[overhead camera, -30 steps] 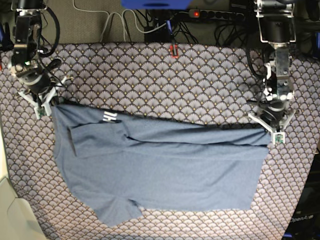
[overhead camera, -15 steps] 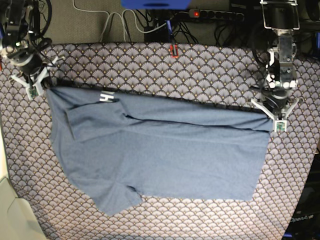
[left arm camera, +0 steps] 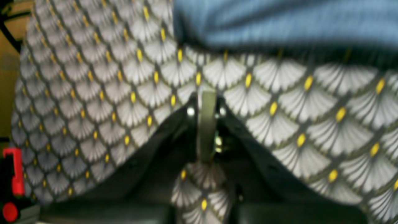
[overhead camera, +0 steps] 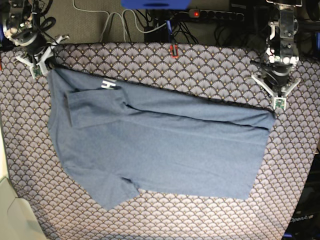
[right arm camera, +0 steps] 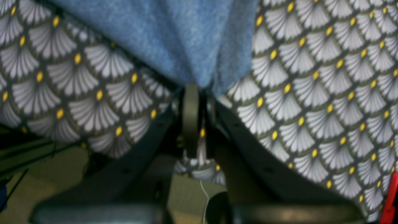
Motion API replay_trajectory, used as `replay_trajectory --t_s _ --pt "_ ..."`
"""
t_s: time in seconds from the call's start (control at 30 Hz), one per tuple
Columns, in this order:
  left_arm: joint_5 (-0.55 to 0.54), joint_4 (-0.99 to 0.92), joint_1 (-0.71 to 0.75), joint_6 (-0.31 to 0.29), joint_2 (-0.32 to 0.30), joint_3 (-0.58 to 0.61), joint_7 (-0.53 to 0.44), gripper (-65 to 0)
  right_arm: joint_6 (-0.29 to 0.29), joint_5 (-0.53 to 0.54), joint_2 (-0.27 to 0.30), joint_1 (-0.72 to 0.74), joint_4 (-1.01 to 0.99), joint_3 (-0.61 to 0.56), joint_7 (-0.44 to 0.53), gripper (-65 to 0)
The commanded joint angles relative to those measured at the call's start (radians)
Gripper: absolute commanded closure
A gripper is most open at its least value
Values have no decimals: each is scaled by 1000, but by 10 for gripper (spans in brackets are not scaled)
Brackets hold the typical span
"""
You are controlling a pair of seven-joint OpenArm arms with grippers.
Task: Fold the T-shirt properly
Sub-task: 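Regrasp the shirt corner with the left gripper and pull it outward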
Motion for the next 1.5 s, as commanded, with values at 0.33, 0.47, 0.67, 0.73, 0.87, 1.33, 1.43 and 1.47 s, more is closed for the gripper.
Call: replay_trajectory --t_s 0.33,0.47,0.67,0.73,0.87,1.33,1.43,1.47 --pt "-3 8 -48 12 -21 -123 -32 -22 -2 2 2 -1 17 9 19 0" --pt "-25 8 -80 11 -18 -118 -29 -73 -2 2 0 -1 17 6 19 0" --pt "-123 -6 -129 11 -18 -125 -29 -250 -2 2 0 -1 17 4 17 0" --pt "-128 -44 -145 11 -18 -118 -37 -250 -2 2 0 -1 17 4 17 0" --pt "-131 -130 -208 11 -9 -118 -38 -250 -2 2 0 -1 17 4 14 0" --pt "-131 -177 -300 11 20 -56 -40 -252 -2 2 0 -1 17 3 11 0" --pt "-131 -179 -312 11 23 -34 -40 -252 -2 1 0 -1 17 3 11 0" --pt "-131 -180 -314 11 23 -34 -40 -252 -2 1 0 -1 17 3 11 0"
